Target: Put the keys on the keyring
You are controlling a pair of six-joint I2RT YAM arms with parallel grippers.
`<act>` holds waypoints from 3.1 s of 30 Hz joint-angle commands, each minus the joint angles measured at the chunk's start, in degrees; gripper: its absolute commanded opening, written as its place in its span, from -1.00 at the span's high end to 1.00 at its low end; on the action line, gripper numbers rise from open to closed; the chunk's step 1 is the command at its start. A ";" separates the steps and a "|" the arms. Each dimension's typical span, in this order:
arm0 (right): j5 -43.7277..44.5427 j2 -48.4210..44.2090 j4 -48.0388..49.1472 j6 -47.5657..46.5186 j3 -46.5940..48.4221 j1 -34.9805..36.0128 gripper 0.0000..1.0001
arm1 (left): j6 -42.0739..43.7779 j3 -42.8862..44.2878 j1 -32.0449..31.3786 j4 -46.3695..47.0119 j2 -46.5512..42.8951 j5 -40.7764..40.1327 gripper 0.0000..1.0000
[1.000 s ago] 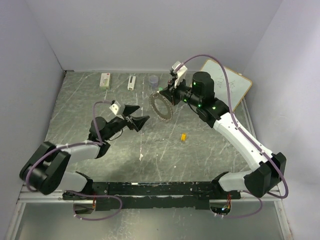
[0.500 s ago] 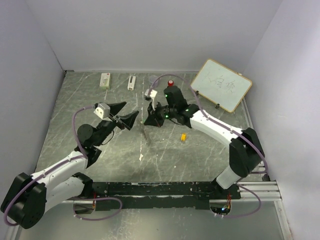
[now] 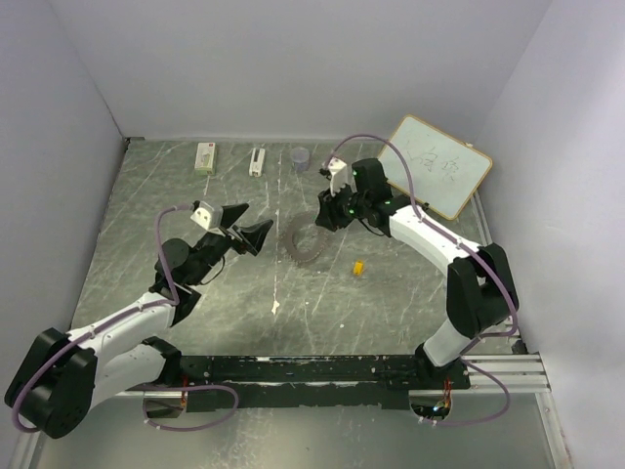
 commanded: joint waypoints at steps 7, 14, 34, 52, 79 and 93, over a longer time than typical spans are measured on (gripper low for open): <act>13.29 -4.48 3.38 5.22 -2.01 -1.94 -0.68 | -0.14 -0.01 0.54 1.21 0.19 0.37 -0.79; 11.53 -4.80 4.42 6.08 -4.83 0.77 -0.64 | -1.41 1.11 0.54 -0.19 1.17 0.72 -0.77; 21.01 15.83 8.51 10.85 3.00 9.55 -0.29 | -1.98 1.44 0.95 -5.47 -2.17 -6.77 -0.62; 20.24 22.34 7.81 18.45 7.15 10.14 0.36 | -1.49 1.08 1.64 -5.78 -2.05 -7.09 -0.62; 23.22 10.70 1.20 14.27 1.26 9.87 -0.03 | -3.00 1.12 1.79 -4.64 -1.16 -5.14 -0.61; 25.14 19.98 0.70 6.88 7.43 12.58 -0.12 | -2.69 0.91 1.77 -4.61 -1.32 -5.53 -0.62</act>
